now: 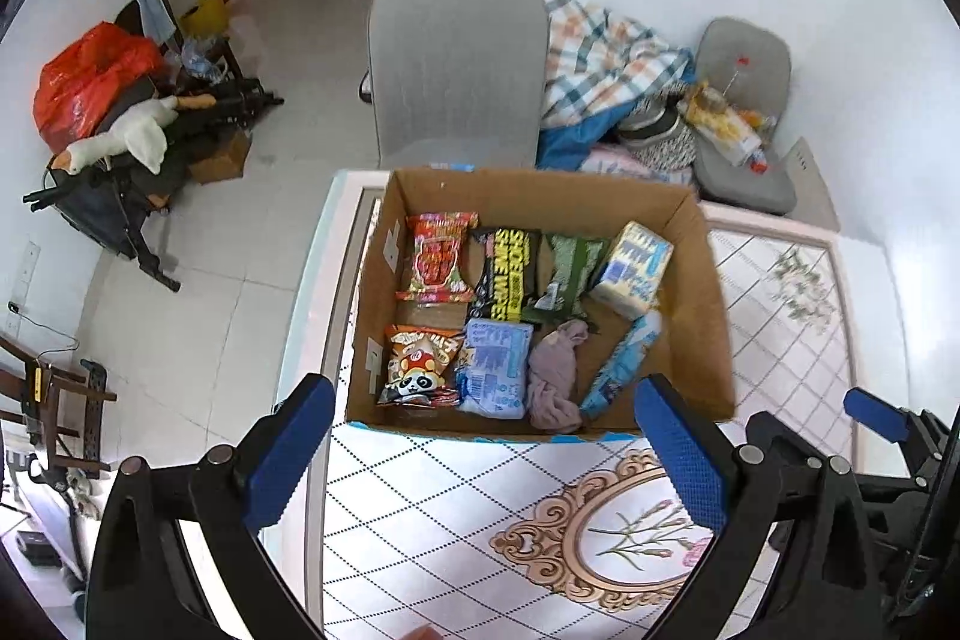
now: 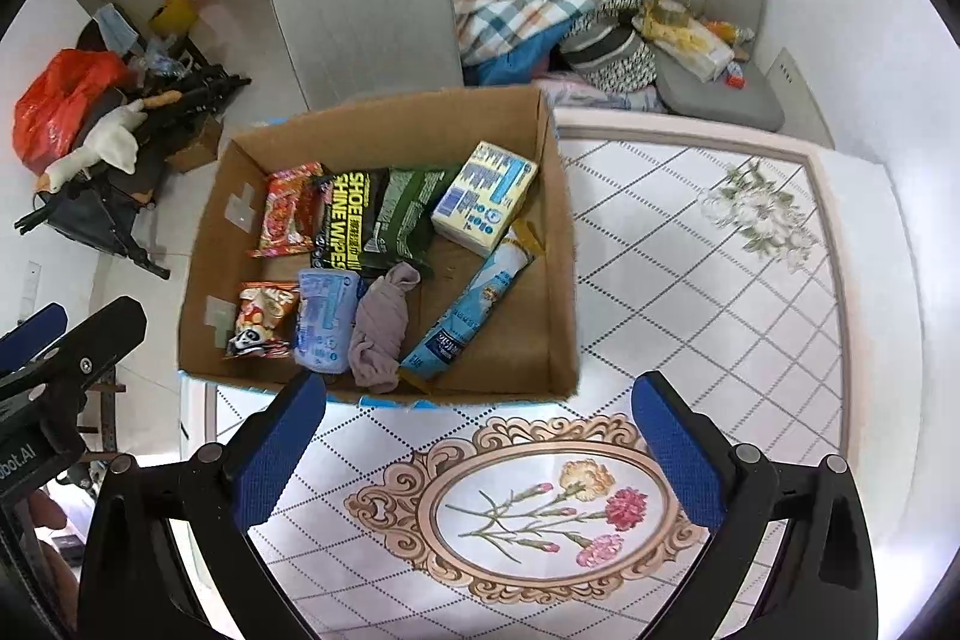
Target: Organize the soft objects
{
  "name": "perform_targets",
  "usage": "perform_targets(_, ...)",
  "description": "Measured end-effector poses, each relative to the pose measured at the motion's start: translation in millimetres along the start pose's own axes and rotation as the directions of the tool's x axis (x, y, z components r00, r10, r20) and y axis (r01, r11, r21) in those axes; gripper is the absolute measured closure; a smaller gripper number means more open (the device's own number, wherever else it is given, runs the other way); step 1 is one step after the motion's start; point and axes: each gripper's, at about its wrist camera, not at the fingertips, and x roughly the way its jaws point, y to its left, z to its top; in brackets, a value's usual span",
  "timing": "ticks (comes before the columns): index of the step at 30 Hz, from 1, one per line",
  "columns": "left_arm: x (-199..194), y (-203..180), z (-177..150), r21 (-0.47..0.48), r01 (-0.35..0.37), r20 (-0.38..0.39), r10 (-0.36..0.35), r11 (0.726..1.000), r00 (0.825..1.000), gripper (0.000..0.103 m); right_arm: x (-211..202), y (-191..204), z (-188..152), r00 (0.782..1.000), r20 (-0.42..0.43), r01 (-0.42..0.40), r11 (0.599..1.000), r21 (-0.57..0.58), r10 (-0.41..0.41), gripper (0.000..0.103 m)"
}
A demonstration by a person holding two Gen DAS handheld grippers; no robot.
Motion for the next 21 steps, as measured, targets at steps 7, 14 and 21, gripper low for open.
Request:
perform_targets(7, -60, -7, -14, 0.017, 0.01, 0.071, -0.011, 1.0, 0.997, 0.001, -75, -7, -25, 0.995, 0.095, -0.032, 0.999, -0.016, 0.033, 0.0)
perform_targets(14, -111, -14, -27, 0.042, 0.025, 0.119, -0.03, 0.999, 0.992, 0.001, -145, -16, -46, 0.981, 0.187, -0.042, 0.999, -0.015, 0.044, 0.0)
perform_targets(21, -147, -17, -39, 0.059, 0.032, 0.17, -0.041, 0.998, 0.985, 0.001, -198, -19, -61, 0.965, 0.26, -0.035, 0.999, -0.016, 0.038, 0.0)
